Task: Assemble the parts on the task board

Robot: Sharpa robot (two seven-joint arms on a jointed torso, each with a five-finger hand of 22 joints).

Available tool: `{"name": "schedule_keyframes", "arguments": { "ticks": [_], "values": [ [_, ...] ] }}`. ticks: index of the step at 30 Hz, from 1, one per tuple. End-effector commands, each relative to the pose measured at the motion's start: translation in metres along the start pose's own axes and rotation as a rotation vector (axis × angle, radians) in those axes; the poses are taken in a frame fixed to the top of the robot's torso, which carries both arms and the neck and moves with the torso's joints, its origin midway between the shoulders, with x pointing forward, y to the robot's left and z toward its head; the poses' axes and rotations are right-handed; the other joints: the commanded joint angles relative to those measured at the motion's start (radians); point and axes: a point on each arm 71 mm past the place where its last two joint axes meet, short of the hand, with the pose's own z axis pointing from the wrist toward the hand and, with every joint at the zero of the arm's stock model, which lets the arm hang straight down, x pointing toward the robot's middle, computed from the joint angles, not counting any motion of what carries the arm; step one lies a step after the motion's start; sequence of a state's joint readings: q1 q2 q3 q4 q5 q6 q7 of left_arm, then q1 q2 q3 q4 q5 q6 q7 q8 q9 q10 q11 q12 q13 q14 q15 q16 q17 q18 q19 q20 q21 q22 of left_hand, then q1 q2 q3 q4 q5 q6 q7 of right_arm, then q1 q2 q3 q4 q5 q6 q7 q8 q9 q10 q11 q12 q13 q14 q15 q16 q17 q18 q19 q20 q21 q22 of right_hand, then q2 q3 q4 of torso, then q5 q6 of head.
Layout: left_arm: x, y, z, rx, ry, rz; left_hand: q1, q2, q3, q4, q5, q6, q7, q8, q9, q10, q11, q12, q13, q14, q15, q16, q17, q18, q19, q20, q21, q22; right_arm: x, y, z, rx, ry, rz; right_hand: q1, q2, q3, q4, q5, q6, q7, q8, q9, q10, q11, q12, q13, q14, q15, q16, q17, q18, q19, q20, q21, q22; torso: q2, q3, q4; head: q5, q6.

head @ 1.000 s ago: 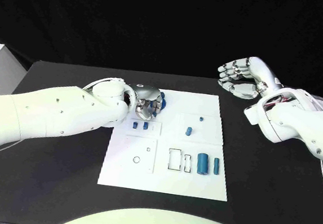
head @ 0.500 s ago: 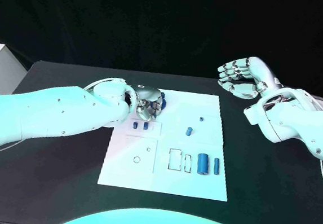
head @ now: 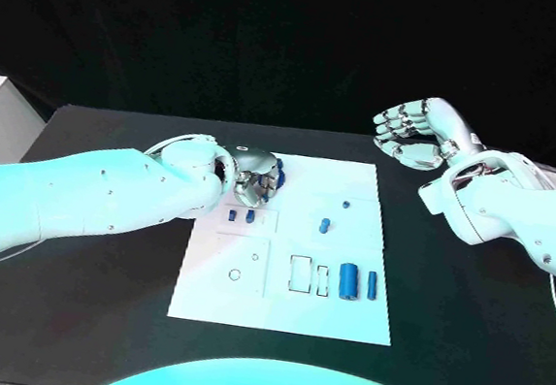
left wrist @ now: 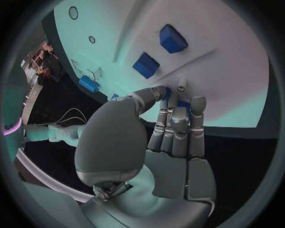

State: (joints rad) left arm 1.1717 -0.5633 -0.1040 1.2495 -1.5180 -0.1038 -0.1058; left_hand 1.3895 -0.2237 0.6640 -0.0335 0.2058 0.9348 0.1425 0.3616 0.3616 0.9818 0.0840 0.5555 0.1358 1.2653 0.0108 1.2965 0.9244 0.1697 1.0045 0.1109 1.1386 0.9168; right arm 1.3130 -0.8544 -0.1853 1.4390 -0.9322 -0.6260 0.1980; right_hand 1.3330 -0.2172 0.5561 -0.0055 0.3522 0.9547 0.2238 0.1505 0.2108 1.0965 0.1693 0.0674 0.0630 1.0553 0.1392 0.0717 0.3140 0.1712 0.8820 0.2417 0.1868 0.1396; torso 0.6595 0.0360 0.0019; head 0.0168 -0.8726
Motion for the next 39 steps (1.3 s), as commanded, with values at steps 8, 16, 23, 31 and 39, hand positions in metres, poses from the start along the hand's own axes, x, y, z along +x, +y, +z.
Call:
{"name": "schedule_keyframes", "arguments": {
  "ticks": [8,16,23,31,39],
  "values": [
    [0.006,-0.002,-0.001,0.033,-0.019,-0.003,0.002,0.017,0.032,-0.033,0.001,0.047,0.003,-0.021,0.01,0.095,-0.001,-0.089,-0.024,0.038,-0.002,0.028,0.027,-0.016,0.039,0.0,0.056,0.06,0.002,0.002,0.0,-0.014,0.018,0.005,-0.008,-0.005,0.001,0.005,0.004,-0.005,0.002,-0.006,0.002,-0.008,0.002,-0.001,0.0,-0.007,-0.001,-0.005,-0.003,0.012,0.001,0.01,-0.009,-0.003,0.0,0.0001,0.0005,0.001,0.0],
    [0.004,-0.003,-0.003,0.06,-0.072,-0.023,-0.005,0.016,0.058,-0.051,0.004,0.07,0.004,-0.035,0.017,0.151,-0.005,-0.162,-0.029,0.064,-0.005,0.037,0.043,-0.025,0.075,-0.005,0.094,0.104,0.002,0.002,0.0,-0.014,0.019,0.007,-0.01,-0.005,0.0,0.007,0.004,-0.005,0.002,-0.006,0.002,-0.007,0.002,-0.001,0.0,-0.007,-0.001,-0.005,-0.004,0.012,0.001,0.01,-0.012,-0.006,0.0,-0.0006,0.0006,0.001,0.0],
    [0.003,-0.003,-0.008,0.077,-0.095,-0.045,-0.012,0.015,0.062,-0.053,0.004,0.077,0.004,-0.04,0.02,0.168,-0.007,-0.186,-0.029,0.071,-0.005,0.04,0.049,-0.027,0.082,-0.006,0.101,0.112,0.001,0.002,0.0,-0.014,0.018,0.007,-0.01,-0.005,0.0,0.007,0.004,-0.005,0.002,-0.006,0.002,-0.007,0.002,-0.001,0.0,-0.007,-0.001,-0.005,-0.004,0.012,0.001,0.01,-0.012,-0.006,0.0,-0.0007,0.0007,0.001,0.0],
    [-0.003,-0.004,-0.017,0.079,-0.101,-0.063,-0.015,0.015,0.061,-0.053,0.003,0.08,0.004,-0.041,0.021,0.174,-0.007,-0.192,-0.027,0.073,-0.006,0.04,0.049,-0.027,0.083,-0.006,0.103,0.114,0.001,0.001,-0.001,-0.013,0.017,0.007,-0.01,-0.005,0.0,0.008,0.004,-0.005,0.002,-0.006,0.003,-0.007,0.002,-0.001,0.0,-0.008,-0.001,-0.005,-0.005,0.012,0.002,0.01,-0.013,-0.007,0.0,0.0001,0.0013,0.002,0.0],
    [-0.011,0.002,-0.03,0.065,-0.101,-0.07,-0.019,0.014,0.059,-0.052,0.001,0.085,0.002,-0.041,0.023,0.181,-0.009,-0.199,-0.026,0.076,-0.006,0.042,0.052,-0.028,0.087,-0.006,0.105,0.117,0.0,0.0,-0.001,-0.01,0.015,0.007,-0.01,-0.005,0.0,0.008,0.004,-0.005,0.002,-0.006,0.003,-0.007,0.002,-0.001,0.0,-0.008,-0.001,-0.005,-0.005,0.012,0.002,0.01,-0.013,-0.007,-0.001,0.0009,0.0023,0.003,0.0]
  ]
}}
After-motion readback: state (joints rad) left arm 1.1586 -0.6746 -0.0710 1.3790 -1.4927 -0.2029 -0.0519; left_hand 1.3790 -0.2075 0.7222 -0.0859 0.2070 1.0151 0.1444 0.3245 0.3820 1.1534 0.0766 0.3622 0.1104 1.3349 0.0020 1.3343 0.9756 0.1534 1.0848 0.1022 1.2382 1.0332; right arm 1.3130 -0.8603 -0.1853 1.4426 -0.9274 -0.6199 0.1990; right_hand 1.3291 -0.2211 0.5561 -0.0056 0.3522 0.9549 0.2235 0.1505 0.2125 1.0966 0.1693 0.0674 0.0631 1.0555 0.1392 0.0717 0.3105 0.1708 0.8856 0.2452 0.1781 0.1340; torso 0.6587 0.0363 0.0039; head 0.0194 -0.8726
